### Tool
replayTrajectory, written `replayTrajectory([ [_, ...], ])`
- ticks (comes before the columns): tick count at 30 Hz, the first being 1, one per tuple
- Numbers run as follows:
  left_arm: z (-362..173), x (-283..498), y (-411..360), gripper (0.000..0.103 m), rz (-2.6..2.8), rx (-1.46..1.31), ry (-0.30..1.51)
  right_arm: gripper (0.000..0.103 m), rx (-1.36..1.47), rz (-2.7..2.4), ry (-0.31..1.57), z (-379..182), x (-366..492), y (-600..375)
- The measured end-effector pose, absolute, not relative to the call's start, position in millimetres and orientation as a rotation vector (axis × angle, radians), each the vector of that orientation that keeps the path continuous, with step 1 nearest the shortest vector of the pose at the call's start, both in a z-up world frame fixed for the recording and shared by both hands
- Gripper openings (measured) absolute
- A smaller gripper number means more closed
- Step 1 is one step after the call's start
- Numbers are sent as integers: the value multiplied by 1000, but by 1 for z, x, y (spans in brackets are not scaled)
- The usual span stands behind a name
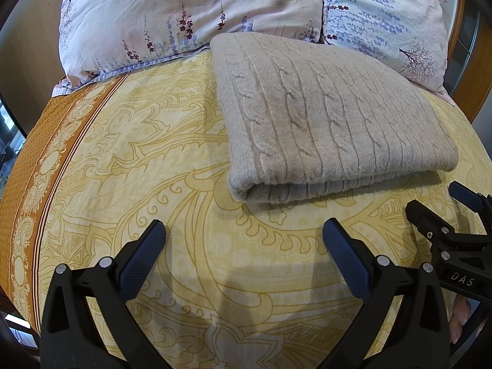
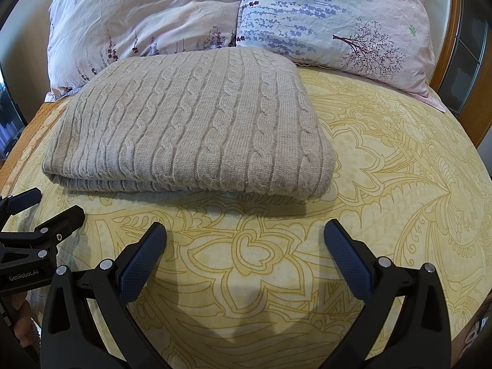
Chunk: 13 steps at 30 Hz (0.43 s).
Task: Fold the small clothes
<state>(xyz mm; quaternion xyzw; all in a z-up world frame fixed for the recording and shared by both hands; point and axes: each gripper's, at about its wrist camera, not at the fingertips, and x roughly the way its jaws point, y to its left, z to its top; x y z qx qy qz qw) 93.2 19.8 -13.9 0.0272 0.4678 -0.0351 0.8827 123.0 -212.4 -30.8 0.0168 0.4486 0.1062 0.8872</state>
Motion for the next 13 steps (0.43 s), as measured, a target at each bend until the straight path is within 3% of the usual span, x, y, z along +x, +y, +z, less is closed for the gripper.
replayTrajectory([
  [13, -15, 91, 20, 101, -82, 62, 973, 102, 35, 221, 932, -31, 123, -212],
])
